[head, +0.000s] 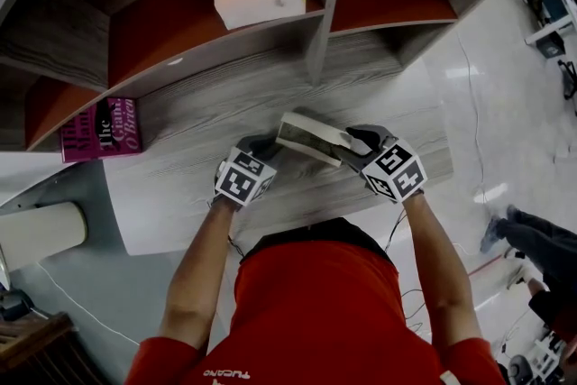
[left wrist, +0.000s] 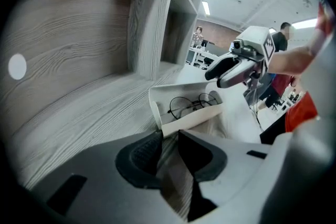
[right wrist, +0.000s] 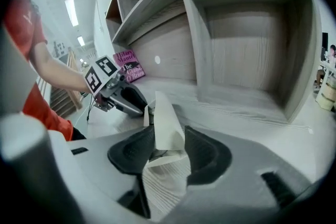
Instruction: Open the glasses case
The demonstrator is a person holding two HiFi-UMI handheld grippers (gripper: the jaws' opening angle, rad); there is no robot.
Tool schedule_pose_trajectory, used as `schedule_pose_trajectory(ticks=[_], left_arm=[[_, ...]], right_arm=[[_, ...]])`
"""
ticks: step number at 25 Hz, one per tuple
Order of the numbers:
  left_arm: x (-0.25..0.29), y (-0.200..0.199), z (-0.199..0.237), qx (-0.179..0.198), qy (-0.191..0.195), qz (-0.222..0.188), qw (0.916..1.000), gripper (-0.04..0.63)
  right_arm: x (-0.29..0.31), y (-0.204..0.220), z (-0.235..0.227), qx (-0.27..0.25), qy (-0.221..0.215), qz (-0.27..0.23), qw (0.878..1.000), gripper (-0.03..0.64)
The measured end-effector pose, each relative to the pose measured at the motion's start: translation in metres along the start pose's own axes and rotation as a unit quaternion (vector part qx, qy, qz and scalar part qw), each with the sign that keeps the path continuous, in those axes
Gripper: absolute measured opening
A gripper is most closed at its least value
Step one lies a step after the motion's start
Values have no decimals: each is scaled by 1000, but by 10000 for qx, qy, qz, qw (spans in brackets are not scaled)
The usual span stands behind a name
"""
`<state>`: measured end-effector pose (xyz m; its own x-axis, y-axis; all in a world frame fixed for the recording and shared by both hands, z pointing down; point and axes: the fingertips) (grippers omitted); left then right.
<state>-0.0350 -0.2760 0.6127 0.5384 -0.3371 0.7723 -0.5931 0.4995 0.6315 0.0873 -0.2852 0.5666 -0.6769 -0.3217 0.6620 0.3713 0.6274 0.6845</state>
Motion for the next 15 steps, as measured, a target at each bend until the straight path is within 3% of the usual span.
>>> schedule_pose_trajectory(ticks=[9,15], left_arm=[[1,0,0,-4,8,73,10000,92],[0,0,1,-10,-11,113,9999,92]], right_arm=[[-8,-20,-23,338,367,-542,9973,52],[-6,-22,-33,319,594,-576,9961,51]])
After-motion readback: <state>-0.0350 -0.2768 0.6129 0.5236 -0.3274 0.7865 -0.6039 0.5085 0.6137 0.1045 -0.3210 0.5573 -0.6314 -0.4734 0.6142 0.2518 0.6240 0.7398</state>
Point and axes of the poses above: the fingertips, and each gripper's own axes: x forward along the fingers, z to its left, y out of its underside, and after that the axes turned 9 degrees about x, right-handed
